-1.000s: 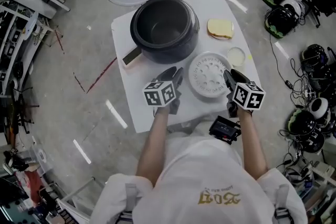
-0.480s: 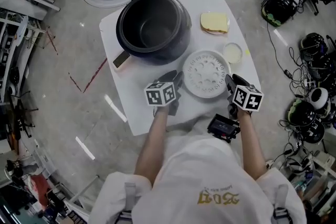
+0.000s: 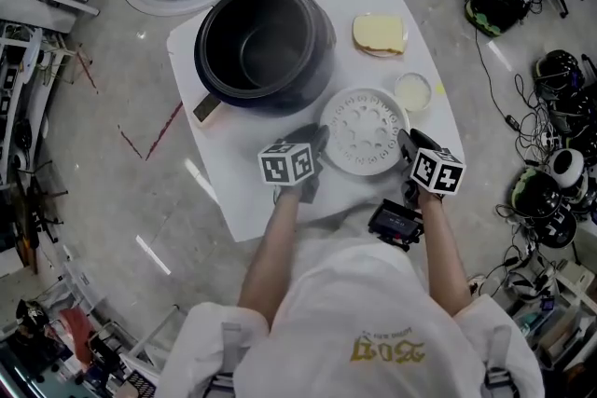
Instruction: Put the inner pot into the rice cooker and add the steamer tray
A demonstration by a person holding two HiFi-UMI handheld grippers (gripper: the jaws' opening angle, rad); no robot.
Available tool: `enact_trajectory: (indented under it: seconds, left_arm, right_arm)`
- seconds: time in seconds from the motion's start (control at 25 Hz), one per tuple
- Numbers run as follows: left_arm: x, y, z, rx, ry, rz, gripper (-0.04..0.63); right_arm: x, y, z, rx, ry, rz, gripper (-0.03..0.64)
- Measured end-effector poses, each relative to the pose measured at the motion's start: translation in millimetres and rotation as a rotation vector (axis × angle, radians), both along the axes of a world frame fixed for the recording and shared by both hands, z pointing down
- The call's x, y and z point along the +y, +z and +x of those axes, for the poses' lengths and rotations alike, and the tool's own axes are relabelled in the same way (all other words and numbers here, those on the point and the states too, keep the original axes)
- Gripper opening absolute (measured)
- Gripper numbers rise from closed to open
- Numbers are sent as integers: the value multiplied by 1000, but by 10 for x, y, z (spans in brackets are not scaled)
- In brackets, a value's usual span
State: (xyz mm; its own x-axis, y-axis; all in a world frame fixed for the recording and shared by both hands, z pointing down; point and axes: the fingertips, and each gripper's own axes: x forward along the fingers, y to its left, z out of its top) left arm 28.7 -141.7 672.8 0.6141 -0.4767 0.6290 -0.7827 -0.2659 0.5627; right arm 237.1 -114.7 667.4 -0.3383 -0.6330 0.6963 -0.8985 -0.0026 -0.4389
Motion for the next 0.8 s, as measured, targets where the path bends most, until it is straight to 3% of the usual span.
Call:
enact_trajectory:
  seconds: [0.2, 0.28, 0.8]
  left_arm:
    - [25, -20, 77, 30, 19, -1, 83]
    - [27, -59, 77, 32, 22, 3, 77]
    - [157, -311, -36, 36, -19, 80, 54]
  right_arm:
    - [19, 28, -32, -19, -37, -12, 127]
    - [33, 19, -56, -23, -42, -20, 84]
    - [146, -225, -136, -65, -49, 49, 66]
